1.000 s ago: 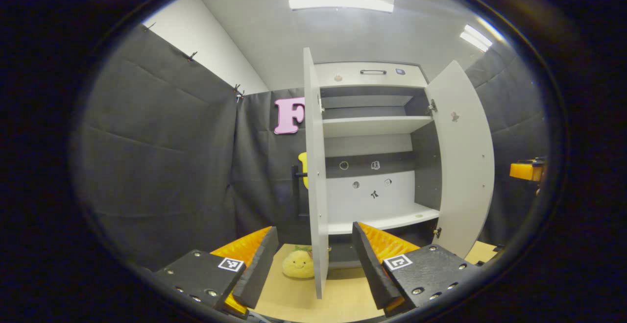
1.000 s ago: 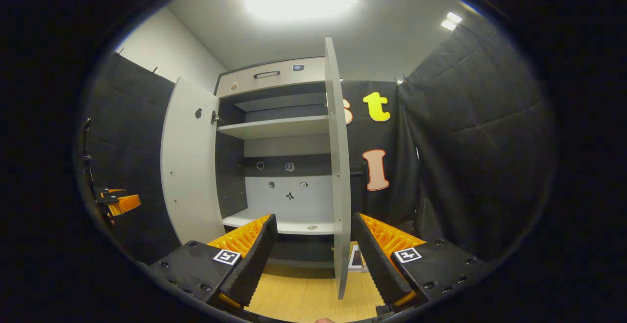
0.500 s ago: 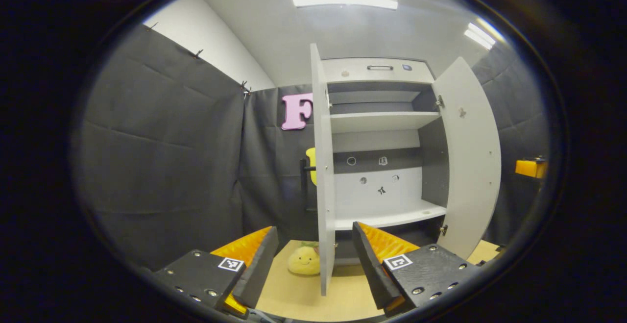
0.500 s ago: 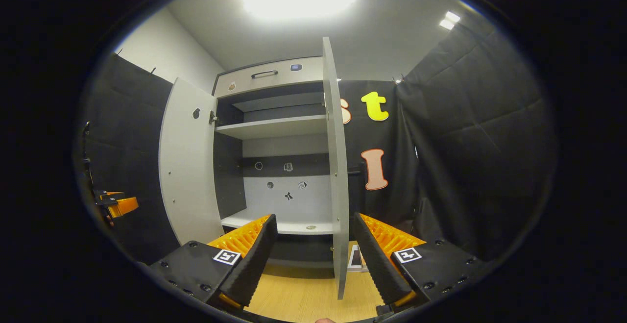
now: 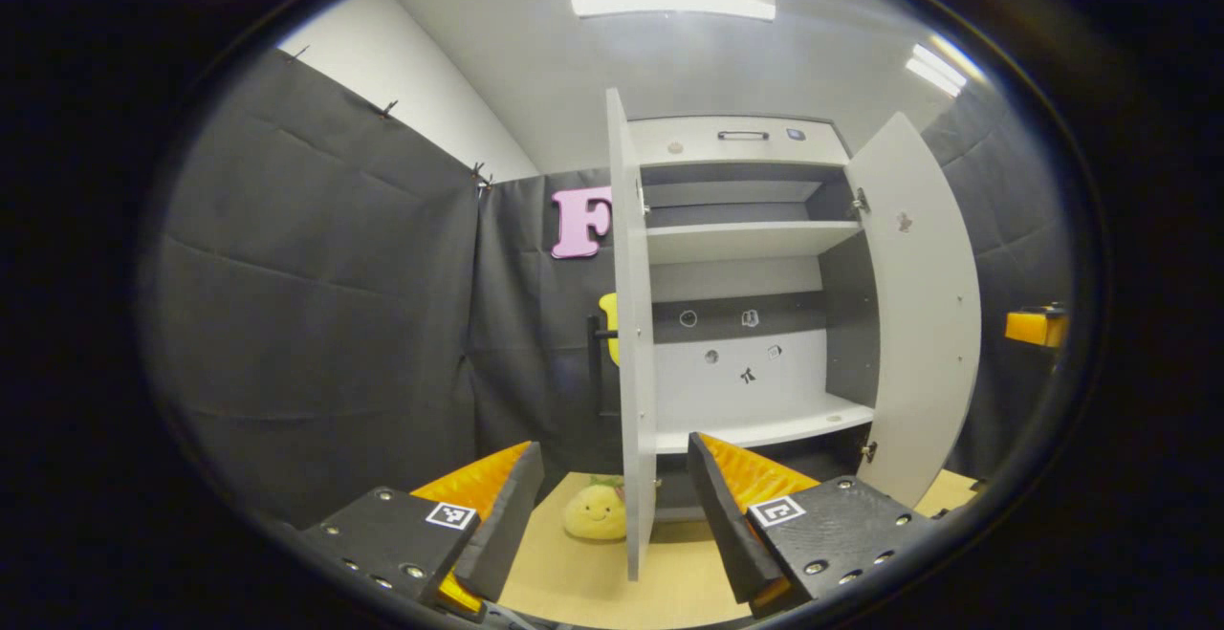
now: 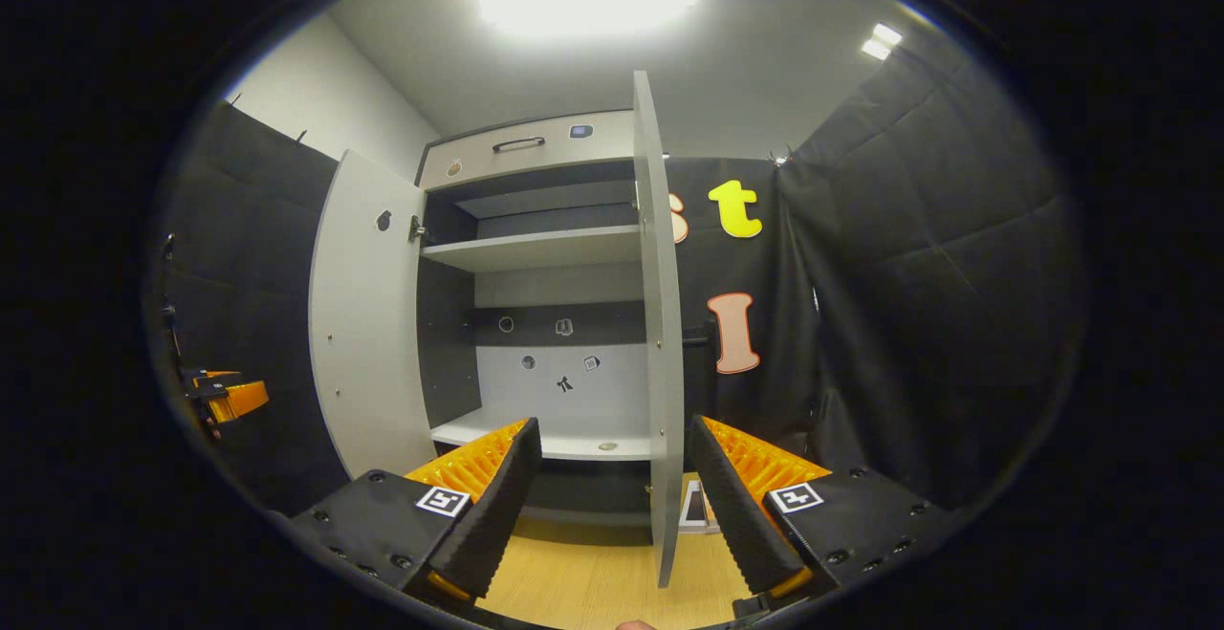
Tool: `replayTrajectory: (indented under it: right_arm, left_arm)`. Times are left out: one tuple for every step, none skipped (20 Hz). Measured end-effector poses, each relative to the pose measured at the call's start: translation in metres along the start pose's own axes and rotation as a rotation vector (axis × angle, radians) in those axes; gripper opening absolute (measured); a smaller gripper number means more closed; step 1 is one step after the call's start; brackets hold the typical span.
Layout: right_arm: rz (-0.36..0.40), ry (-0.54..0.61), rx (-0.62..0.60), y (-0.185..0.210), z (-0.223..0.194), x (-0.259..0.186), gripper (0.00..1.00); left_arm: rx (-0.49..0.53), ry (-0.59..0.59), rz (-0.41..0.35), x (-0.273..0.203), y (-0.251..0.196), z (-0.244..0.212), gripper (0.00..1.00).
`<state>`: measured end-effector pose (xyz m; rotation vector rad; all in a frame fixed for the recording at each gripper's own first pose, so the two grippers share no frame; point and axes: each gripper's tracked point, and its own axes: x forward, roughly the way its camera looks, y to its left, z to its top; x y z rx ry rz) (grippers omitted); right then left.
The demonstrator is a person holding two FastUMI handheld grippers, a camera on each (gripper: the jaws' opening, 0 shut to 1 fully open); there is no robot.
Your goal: Open the right door of the double-door shoe cabinet with the right hand, and open the left door with the left hand.
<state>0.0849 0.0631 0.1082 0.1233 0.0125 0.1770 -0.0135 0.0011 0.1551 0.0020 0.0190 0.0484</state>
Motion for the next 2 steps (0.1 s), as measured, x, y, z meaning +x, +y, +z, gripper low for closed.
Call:
replayTrajectory:
  right_arm:
    - [0.002, -0.002, -0.002, 0.0003, 0.0006, 0.0008, 0.98]
    - [0.003, -0.003, -0.003, 0.0010, -0.0003, 0.0013, 0.92]
  left_arm:
    - [-0.002, 0.000, 0.000, -0.0007, 0.0000, -0.0004, 0.88]
    - [-0.005, -0.002, -0.001, -0.0001, -0.0009, -0.0004, 0.88]
